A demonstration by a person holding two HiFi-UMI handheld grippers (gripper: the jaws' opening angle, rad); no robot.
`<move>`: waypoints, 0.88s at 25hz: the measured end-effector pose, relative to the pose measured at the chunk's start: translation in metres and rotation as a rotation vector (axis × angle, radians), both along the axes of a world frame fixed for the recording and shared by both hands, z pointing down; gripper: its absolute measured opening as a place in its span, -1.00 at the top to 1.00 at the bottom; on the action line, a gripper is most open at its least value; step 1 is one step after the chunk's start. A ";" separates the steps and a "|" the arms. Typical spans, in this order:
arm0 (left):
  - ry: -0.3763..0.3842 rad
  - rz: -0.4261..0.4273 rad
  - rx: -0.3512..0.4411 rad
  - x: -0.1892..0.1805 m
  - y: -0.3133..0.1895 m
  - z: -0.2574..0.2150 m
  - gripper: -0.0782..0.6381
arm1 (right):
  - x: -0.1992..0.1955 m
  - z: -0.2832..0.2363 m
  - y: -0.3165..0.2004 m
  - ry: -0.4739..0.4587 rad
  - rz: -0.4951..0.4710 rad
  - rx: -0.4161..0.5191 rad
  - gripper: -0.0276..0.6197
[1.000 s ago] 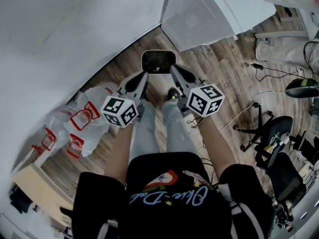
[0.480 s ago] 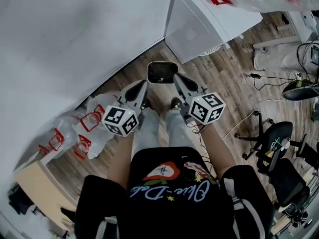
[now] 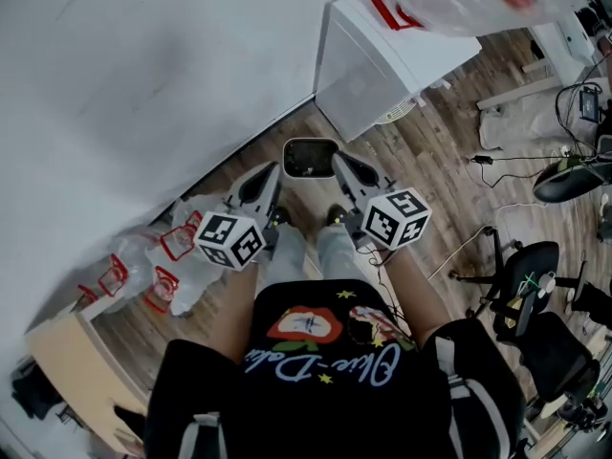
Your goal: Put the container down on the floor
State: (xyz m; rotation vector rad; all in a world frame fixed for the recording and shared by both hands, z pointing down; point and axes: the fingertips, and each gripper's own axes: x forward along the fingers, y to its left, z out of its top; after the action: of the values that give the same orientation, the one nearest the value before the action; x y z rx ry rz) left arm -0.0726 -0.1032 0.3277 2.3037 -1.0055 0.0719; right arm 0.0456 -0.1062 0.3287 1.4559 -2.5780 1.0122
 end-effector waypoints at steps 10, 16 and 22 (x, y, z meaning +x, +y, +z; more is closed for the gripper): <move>-0.008 0.016 0.089 0.001 0.001 -0.048 0.77 | -0.003 -0.038 0.004 0.041 -0.044 0.074 0.92; -0.045 0.055 0.161 0.011 -0.001 -0.078 0.77 | 0.000 -0.065 -0.004 0.039 -0.042 0.118 0.92; -0.047 0.068 0.202 0.016 -0.003 -0.098 0.77 | 0.001 -0.091 -0.013 0.067 -0.049 0.181 0.92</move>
State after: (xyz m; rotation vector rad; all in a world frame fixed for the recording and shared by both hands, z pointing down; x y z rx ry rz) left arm -0.0569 -0.1062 0.2299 2.5311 -0.9971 0.0551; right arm 0.0464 -0.1195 0.2373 1.4278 -2.7025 0.7288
